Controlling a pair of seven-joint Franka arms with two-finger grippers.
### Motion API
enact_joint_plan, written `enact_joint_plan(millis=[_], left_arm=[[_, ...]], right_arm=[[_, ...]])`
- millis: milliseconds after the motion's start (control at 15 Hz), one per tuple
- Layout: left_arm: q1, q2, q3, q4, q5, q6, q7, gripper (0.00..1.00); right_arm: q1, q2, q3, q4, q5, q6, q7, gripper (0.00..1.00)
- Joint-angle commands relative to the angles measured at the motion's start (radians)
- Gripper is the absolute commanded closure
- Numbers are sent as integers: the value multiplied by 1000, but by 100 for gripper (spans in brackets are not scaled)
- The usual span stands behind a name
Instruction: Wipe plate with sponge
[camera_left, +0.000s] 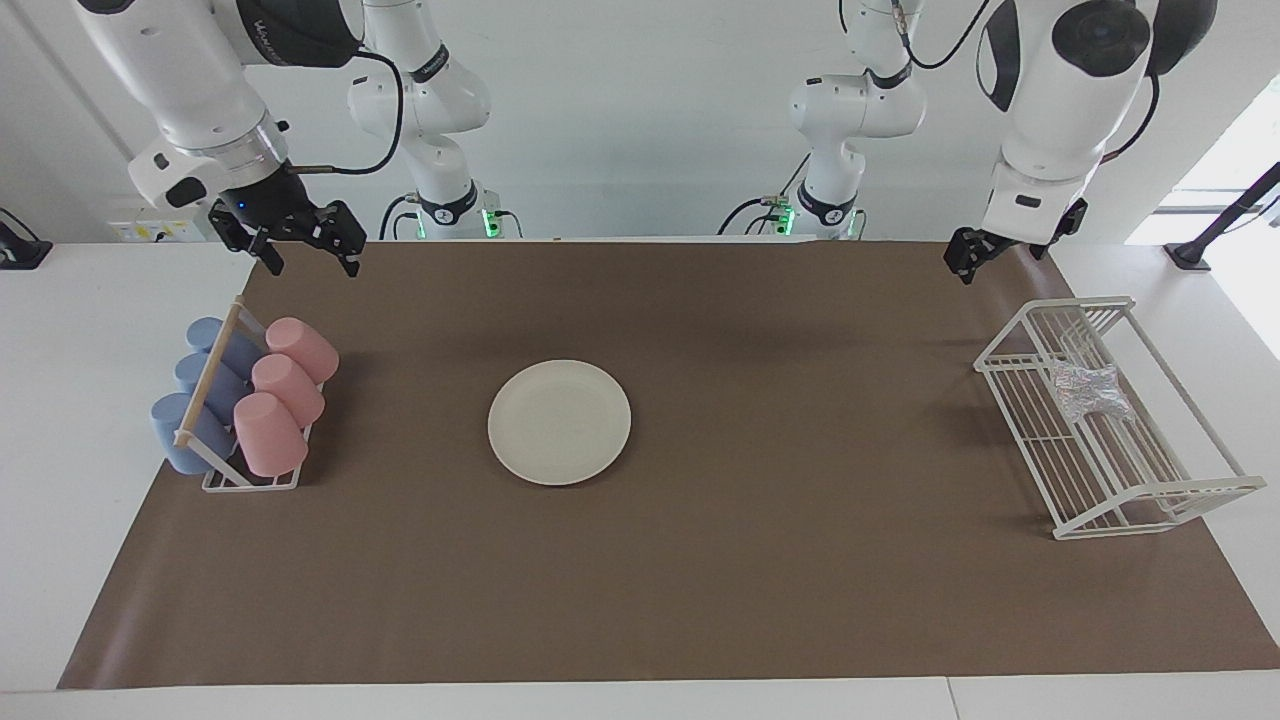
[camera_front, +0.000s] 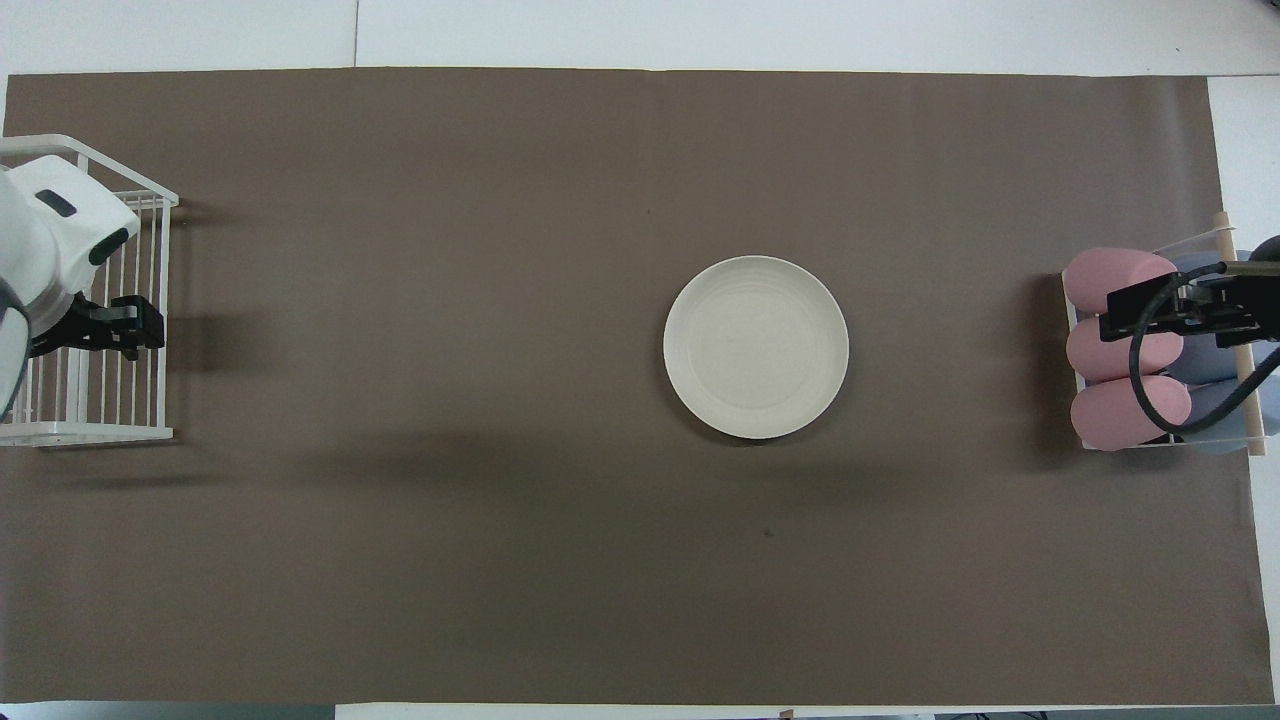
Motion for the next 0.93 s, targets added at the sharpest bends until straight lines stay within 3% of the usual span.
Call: enact_joint_plan(millis=[0,200,400,667,733,867], left_arm=[[-13,140,4,4,229,62,2,0],[4,214,6,-6,357,157,-21,0],[2,304,4,9,483,176,-159,0],[5,311,6,8,509,185,-158,0],[5,311,6,9,509,185,-158,5],[5,311,6,8,509,182,-158,37]], right_arm=[[-8,3,8,6,-6,-5,17,0],[-8,3,8,6,-6,-7,17,0],[-6,3,8,6,-6,-5,19,0],[-5,3,8,6,-6,-5,30,0],[-5,3,8,6,-6,-7,34,0],[-5,3,7,6,-6,-7,34,0]])
